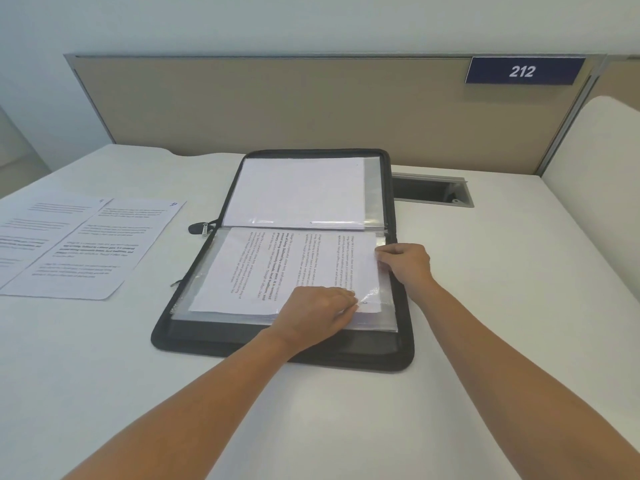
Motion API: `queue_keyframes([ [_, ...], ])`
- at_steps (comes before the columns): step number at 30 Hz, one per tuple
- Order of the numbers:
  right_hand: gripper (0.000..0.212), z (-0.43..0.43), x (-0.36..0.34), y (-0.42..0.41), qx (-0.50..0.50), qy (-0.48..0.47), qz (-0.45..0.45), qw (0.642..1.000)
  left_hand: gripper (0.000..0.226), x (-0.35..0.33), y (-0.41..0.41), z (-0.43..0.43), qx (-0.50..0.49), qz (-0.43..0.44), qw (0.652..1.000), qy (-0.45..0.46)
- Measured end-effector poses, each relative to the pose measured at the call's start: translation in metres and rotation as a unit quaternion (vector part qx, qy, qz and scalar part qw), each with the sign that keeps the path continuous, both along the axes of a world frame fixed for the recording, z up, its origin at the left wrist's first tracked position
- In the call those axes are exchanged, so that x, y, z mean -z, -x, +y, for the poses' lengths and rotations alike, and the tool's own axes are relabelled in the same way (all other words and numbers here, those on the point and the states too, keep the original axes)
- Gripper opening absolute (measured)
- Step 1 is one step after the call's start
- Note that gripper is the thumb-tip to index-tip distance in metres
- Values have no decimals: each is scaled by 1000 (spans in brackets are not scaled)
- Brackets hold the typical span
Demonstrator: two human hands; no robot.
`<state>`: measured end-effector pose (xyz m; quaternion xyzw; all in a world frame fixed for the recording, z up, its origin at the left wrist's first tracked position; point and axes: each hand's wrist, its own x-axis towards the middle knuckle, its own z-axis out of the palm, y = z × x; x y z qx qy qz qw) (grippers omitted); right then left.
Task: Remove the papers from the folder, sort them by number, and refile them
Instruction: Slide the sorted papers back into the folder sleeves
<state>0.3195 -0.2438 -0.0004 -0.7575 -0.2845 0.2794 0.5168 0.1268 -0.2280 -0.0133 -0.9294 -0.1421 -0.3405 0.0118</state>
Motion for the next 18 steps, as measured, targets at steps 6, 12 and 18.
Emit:
queue_keyframes([
  [6, 20, 9, -1, 7, -50, 19, 92, 994, 32, 0, 1, 1, -2, -11, 1000, 15],
  [12, 27, 0, -5, 7, -82, 13, 100, 992, 33, 2, 1, -1, -9, 1, 1000, 29],
  [18, 30, -4, -4, 16, -77, 27, 69, 994, 42, 2, 11, 1, -22, 53, 997, 45],
])
